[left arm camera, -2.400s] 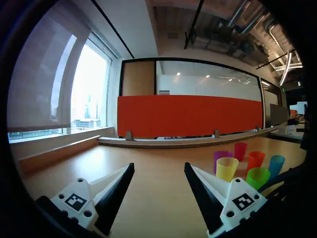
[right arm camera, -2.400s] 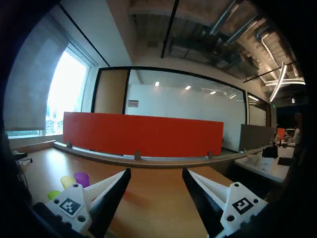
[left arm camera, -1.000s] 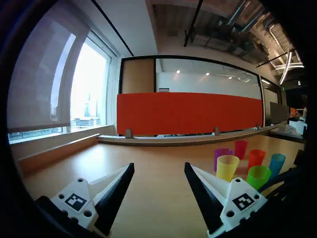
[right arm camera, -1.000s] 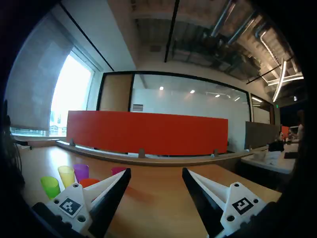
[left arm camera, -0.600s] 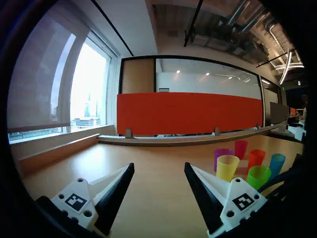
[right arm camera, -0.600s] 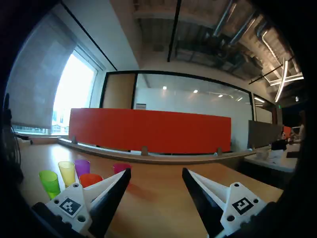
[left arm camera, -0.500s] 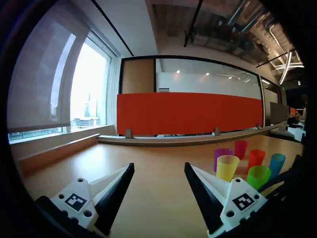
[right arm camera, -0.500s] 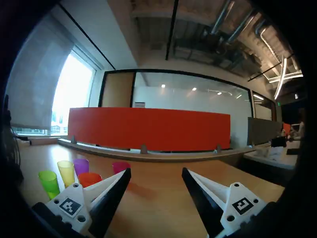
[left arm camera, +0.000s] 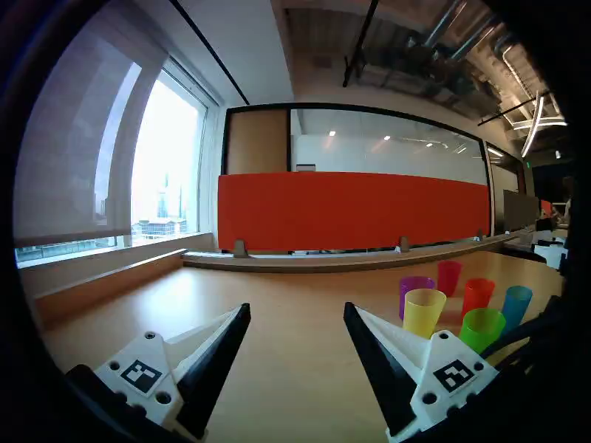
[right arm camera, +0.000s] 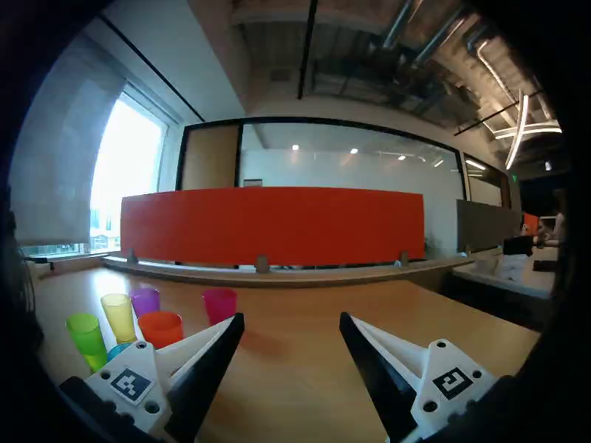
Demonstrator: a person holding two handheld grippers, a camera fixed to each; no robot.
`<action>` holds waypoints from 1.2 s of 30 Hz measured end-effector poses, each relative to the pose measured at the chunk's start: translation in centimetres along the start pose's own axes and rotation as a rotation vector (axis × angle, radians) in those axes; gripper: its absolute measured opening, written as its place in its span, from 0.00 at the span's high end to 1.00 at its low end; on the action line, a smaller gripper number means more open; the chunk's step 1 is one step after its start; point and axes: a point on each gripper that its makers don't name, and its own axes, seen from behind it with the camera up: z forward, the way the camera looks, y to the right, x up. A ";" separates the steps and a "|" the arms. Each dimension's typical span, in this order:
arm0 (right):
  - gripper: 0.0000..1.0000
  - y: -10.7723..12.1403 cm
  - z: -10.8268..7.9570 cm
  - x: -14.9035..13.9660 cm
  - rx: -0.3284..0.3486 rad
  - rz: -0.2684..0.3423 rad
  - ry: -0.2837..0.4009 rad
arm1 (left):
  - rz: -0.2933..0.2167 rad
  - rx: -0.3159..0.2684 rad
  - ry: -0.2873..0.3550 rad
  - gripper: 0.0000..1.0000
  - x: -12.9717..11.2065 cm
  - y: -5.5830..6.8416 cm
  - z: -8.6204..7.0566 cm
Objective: Pour water
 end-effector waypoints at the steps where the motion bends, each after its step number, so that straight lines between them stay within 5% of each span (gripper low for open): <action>1: 0.00 0.1 0.1 -0.1 -0.004 -0.001 -0.007 | 0.000 0.000 0.000 0.06 0.0 0.0 0.0; 36: 0.00 -0.3 0.3 -0.3 0.023 0.001 -0.015 | 0.000 0.000 0.000 0.06 0.0 0.0 0.0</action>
